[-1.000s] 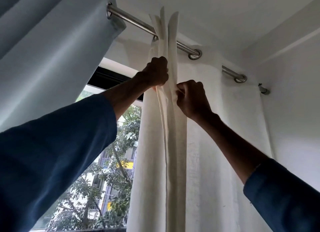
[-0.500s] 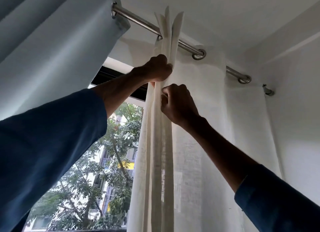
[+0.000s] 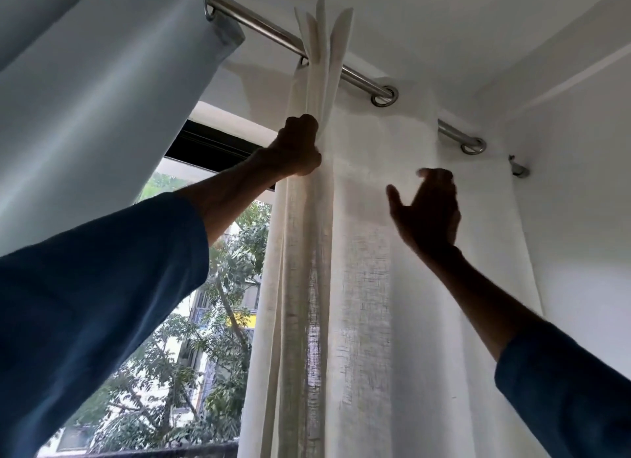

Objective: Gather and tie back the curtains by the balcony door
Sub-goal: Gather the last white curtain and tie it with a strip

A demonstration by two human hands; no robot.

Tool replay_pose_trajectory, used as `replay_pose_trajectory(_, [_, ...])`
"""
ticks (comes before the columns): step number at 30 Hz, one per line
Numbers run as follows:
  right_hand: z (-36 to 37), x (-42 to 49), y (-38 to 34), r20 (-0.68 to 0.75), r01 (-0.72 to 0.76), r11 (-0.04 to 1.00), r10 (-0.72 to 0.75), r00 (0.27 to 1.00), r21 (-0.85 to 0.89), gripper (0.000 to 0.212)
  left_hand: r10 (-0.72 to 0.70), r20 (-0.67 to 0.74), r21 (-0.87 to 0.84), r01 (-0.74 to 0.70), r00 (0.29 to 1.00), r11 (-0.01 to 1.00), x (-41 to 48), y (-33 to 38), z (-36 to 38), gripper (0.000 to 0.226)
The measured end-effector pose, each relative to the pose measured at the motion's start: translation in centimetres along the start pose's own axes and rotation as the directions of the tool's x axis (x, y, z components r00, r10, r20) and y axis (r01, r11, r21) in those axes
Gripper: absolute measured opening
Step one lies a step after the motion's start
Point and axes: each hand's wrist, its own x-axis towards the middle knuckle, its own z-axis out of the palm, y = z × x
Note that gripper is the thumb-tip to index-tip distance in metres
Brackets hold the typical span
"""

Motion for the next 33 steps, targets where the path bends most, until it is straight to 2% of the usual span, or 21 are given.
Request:
replay_pose_trajectory(2, [0.4,1.0,1.9,0.125,-0.208,0.977,0.211,0.969,-0.038,0.094,0.007,0.014,-0.007,-0.007,1.0,1.0,0.1,-0.6,0.0,0.032])
replay_pose_trajectory(3, [0.6,1.4,2.5,0.2,-0.307,0.951,0.307,0.931,-0.029,0.101,0.01,0.023,-0.004,-0.01,1.0,1.0,0.1,-0.8,-0.1,0.032])
replay_pose_trajectory(5, [0.9,2.1,3.0,0.314,-0.429,0.903,0.398,0.862,0.033,0.088,0.009,0.031,-0.01,-0.008,0.999,1.0,0.0,-1.1,-0.3,0.034])
replay_pose_trajectory(8, [1.4,2.4,1.8,0.26,-0.313,0.949,0.293,0.92,0.038,0.036,0.011,0.03,-0.011,-0.01,0.999,1.0,-0.2,-1.4,-0.7,0.036])
replay_pose_trajectory(12, [1.6,2.4,-3.5,0.263,-0.024,0.996,0.045,0.964,-0.081,0.03,0.014,0.015,0.014,-0.015,1.0,1.0,-0.8,-1.7,-1.2,0.037])
replay_pose_trajectory(14, [1.6,2.0,-7.9,0.286,0.183,0.98,-0.154,0.946,-0.077,0.026,0.027,0.006,0.039,-0.027,1.0,0.999,-0.9,-1.9,-1.5,0.037])
replay_pose_trajectory(16, [1.7,1.1,-12.8,0.262,0.345,0.939,-0.333,0.906,0.001,0.024,0.05,0.014,0.075,-0.051,0.999,0.996,-1.1,-2.3,-2.1,0.037])
replay_pose_trajectory(19, [1.7,0.2,-16.0,0.162,0.374,0.924,-0.383,0.909,0.084,0.019,0.047,0.009,0.084,-0.048,0.999,0.995,-1.3,-3.3,-2.9,0.047])
replay_pose_trajectory(24, [1.9,-1.4,-13.7,0.174,0.307,0.95,-0.313,0.934,0.06,0.012,-0.024,0.01,0.033,0.024,1.0,0.999,-2.9,-4.0,-2.9,0.044])
replay_pose_trajectory(27, [1.6,-3.3,-13.7,0.189,0.356,0.933,-0.358,0.915,0.046,0.006,-0.029,0.042,-0.039,0.03,0.999,0.999,-3.6,-2.6,-2.2,0.043])
replay_pose_trajectory(29, [1.0,-4.6,-14.0,0.198,0.382,0.922,-0.387,0.901,0.063,0.022,-0.064,0.055,-0.098,0.069,0.996,0.993,-3.7,-1.6,-1.8,0.042])
replay_pose_trajectory(30, [0.7,-5.1,-14.2,0.191,0.384,0.921,-0.39,0.901,0.069,0.024,-0.095,0.058,-0.137,0.102,0.994,0.985,-3.8,-1.0,-1.7,0.044])
replay_pose_trajectory(33, [-0.1,-5.6,-13.8,0.18,0.394,0.917,-0.399,0.899,0.063,0.01,-0.182,0.058,-0.257,0.191,0.982,0.947,-3.9,0.4,-1.5,0.055])
